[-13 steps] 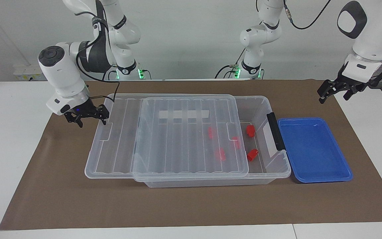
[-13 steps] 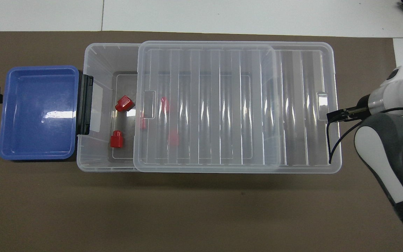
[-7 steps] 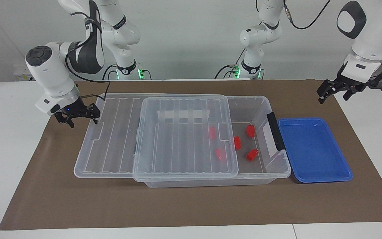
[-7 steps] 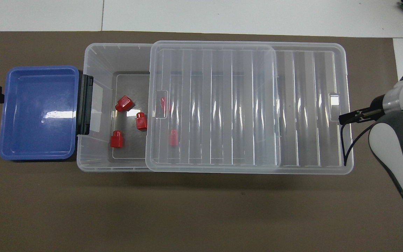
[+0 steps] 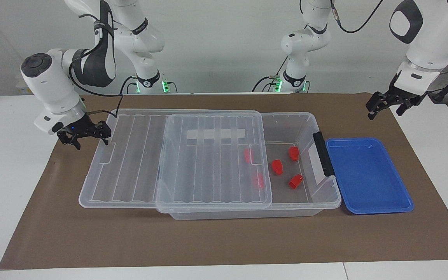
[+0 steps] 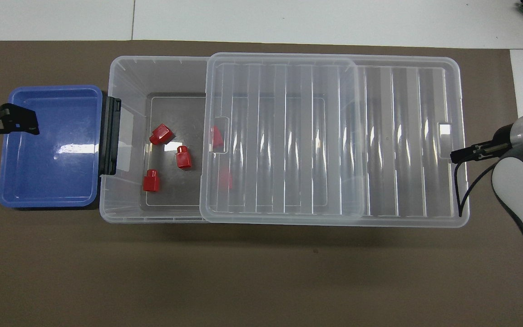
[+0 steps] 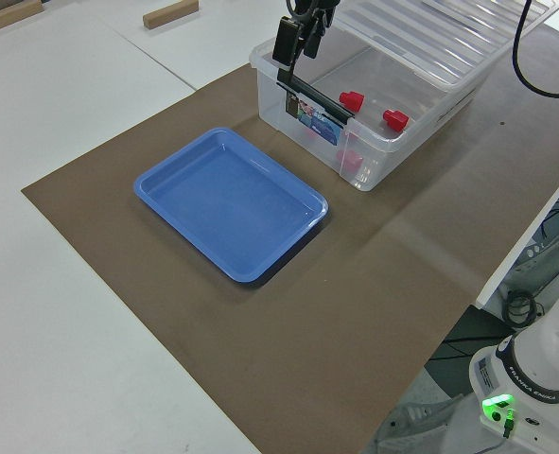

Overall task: Place red block in blue tray from box
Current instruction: 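Reach the left gripper into the box toward a red block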

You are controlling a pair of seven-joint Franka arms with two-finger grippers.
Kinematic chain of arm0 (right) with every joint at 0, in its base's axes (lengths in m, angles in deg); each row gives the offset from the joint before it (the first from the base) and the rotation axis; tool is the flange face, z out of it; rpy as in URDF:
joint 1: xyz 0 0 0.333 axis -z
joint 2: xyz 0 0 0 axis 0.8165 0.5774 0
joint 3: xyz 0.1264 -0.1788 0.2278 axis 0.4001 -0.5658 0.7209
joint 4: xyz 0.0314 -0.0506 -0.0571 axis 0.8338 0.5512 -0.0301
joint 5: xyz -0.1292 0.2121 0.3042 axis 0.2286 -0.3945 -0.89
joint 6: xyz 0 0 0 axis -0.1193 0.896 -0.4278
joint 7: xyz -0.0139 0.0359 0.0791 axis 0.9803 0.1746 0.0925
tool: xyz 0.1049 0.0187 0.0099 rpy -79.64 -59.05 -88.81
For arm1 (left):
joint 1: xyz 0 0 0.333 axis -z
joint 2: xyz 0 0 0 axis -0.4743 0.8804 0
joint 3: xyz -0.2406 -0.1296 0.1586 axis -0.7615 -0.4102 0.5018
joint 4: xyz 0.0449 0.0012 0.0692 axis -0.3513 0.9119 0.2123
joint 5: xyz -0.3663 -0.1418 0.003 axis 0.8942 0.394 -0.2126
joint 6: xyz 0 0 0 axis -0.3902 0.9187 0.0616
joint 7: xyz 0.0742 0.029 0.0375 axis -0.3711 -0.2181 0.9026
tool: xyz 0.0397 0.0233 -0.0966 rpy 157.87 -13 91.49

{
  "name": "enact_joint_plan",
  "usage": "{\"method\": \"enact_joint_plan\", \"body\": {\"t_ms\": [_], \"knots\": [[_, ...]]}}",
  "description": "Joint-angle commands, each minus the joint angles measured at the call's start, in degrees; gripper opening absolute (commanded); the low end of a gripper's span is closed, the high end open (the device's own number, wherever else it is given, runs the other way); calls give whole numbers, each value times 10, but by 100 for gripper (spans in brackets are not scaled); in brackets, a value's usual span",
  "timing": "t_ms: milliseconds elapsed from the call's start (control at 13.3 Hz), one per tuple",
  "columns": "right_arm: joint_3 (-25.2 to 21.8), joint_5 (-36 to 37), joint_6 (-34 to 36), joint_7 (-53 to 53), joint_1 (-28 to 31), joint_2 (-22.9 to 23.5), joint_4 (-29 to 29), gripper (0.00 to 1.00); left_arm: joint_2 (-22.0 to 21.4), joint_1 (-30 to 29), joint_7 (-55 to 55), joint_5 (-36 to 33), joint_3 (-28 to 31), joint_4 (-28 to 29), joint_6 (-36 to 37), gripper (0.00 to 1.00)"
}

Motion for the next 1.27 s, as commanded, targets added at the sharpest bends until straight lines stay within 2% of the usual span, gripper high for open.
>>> {"method": "enact_joint_plan", "body": {"t_ms": [0,150,300,450,600,750,975,1200], "knots": [[3,9,-5,-18,11,-7,10,100,-8,54,123,31,7,50,-65,100],[1,9,-4,-18,15,-7,10,100,17,98,151,32,7,65,-91,100],[1,9,-5,-17,22,-7,10,100,25,133,169,32,8,109,-158,100],[1,9,-2,-17,22,-7,9,100,43,166,181,32,8,113,-180,100],[2,9,2,-10,18,-7,4,100,44,188,224,32,8,127,-198,100],[4,8,9,1,12,-14,-9,100,66,189,242,29,8,155,-271,100],[13,6,38,79,2,-20,-34,100,130,201,243,-37,9,154,-308,100],[19,6,82,192,-29,-25,-64,100,154,210,254,-45,9,154,-330,100]]}}
